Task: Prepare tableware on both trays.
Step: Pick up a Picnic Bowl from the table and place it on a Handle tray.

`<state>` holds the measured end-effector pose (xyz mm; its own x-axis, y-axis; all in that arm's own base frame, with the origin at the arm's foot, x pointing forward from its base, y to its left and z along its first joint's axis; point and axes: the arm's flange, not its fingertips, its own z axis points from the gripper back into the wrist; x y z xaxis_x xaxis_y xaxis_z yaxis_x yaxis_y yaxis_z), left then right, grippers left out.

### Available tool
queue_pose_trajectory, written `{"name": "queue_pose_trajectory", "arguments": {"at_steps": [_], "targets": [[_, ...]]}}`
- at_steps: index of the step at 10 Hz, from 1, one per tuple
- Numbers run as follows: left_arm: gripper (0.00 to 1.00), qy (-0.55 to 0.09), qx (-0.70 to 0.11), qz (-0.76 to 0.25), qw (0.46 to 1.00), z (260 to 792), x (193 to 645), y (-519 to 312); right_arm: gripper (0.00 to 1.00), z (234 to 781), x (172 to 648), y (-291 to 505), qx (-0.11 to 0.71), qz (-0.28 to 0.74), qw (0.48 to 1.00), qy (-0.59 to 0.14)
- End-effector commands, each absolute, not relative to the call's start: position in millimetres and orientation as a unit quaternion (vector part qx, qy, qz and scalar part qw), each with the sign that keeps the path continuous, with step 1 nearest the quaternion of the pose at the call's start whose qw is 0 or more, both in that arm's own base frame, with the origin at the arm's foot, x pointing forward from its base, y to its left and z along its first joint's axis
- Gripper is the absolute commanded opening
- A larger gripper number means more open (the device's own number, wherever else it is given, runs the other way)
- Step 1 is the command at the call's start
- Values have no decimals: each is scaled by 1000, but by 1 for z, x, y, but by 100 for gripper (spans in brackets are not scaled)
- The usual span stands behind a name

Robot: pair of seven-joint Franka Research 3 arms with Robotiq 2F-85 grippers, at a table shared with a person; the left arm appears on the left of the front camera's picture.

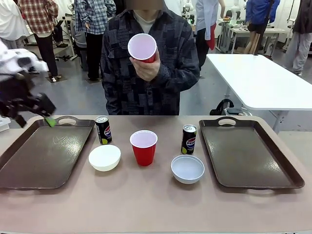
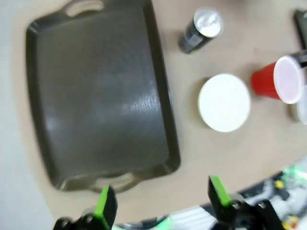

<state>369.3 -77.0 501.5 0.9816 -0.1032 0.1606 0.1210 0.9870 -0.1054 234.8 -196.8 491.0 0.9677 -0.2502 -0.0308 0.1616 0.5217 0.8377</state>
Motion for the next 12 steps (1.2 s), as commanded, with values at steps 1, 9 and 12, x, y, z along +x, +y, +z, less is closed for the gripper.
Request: {"name": "queue_pose_trajectory", "arguments": {"at_steps": [1, 9, 12], "targets": [[100, -55, -17, -57, 997, 476, 404, -106, 100, 490, 235, -198, 481, -113, 868, -50], [100, -79, 16, -50, 995, 369, 421, -196, 100, 490, 235, -198, 481, -113, 868, -50], [100, -63, 3, -71, 996, 373, 423, -189, 100, 490, 235, -198, 481, -113, 868, -50]]}}
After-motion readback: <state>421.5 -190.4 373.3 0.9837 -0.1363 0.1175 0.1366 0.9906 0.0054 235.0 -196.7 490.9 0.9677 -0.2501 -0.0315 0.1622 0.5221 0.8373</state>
